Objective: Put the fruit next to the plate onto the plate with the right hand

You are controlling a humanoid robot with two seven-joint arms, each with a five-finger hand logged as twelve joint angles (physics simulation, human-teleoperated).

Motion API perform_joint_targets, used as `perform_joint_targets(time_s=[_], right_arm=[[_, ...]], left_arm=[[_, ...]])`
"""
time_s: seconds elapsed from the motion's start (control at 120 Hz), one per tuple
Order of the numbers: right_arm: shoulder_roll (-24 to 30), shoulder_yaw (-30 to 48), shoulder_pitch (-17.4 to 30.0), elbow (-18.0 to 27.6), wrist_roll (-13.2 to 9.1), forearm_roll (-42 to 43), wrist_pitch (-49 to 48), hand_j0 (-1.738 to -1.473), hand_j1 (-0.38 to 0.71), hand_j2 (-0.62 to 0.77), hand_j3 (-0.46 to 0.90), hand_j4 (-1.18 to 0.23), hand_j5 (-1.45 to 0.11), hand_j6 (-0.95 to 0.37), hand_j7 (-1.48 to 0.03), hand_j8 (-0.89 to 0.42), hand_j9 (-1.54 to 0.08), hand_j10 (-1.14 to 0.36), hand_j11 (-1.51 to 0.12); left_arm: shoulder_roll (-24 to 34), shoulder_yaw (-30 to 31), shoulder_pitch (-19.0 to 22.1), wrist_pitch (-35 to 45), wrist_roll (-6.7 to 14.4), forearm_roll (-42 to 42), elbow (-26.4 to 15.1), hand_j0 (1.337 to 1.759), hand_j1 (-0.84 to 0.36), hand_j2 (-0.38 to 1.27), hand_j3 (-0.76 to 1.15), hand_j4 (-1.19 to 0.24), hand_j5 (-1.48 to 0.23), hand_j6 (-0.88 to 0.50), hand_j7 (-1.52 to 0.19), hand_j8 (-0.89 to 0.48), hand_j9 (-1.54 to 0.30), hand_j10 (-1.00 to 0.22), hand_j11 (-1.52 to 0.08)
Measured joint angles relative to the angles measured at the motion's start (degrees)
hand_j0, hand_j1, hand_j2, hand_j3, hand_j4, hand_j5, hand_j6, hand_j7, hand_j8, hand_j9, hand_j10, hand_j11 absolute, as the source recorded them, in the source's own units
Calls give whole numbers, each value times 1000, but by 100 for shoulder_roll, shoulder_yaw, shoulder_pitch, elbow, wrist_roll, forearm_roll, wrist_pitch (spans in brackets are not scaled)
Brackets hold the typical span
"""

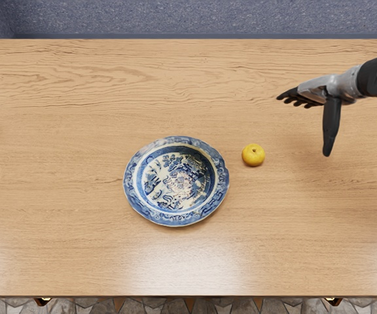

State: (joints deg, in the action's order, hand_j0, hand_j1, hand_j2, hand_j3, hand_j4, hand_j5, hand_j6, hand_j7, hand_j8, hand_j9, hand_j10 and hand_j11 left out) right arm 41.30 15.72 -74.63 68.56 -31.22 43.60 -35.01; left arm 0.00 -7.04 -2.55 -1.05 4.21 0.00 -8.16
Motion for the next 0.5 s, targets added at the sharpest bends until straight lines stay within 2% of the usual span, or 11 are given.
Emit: perform_joint_targets(time_s=[0.258, 0.367, 0.425, 0.5], right_arm=[[-121, 47, -215, 133, -273, -24, 0, -1658, -349, 0, 0, -4, -1, -5, 0, -4, 0, -3, 0], [-407, 151, -229, 290, -341, -210, 0, -1658, -349, 0, 0, -3, 0, -5, 0, -4, 0, -2, 0], [-510, 179, -225, 557, -357, -243, 0, -1658, -349, 0, 0, -3, 0, -4, 0, -3, 0, -2, 0], [-489, 196, -196, 1180, -368, -128, 21, -1658, -349, 0, 0, -3, 0, -4, 0, -3, 0, -2, 0]], left_arm=[[0, 0, -3, 0, 0, 0, 0, 1658, 326, 4, 0, -19, -25, -19, -25, -19, -25, -19, -25], [0, 0, 0, 0, 0, 0, 1, 1658, 326, 4, 0, -19, -25, -19, -25, -19, -25, -19, -25], [0, 0, 0, 0, -3, 0, 0, 1658, 326, 4, 0, -19, -25, -19, -25, -19, -25, -19, -25], [0, 1, -3, 0, -1, 0, 0, 1658, 326, 4, 0, -19, -25, -19, -25, -19, -25, -19, -25]])
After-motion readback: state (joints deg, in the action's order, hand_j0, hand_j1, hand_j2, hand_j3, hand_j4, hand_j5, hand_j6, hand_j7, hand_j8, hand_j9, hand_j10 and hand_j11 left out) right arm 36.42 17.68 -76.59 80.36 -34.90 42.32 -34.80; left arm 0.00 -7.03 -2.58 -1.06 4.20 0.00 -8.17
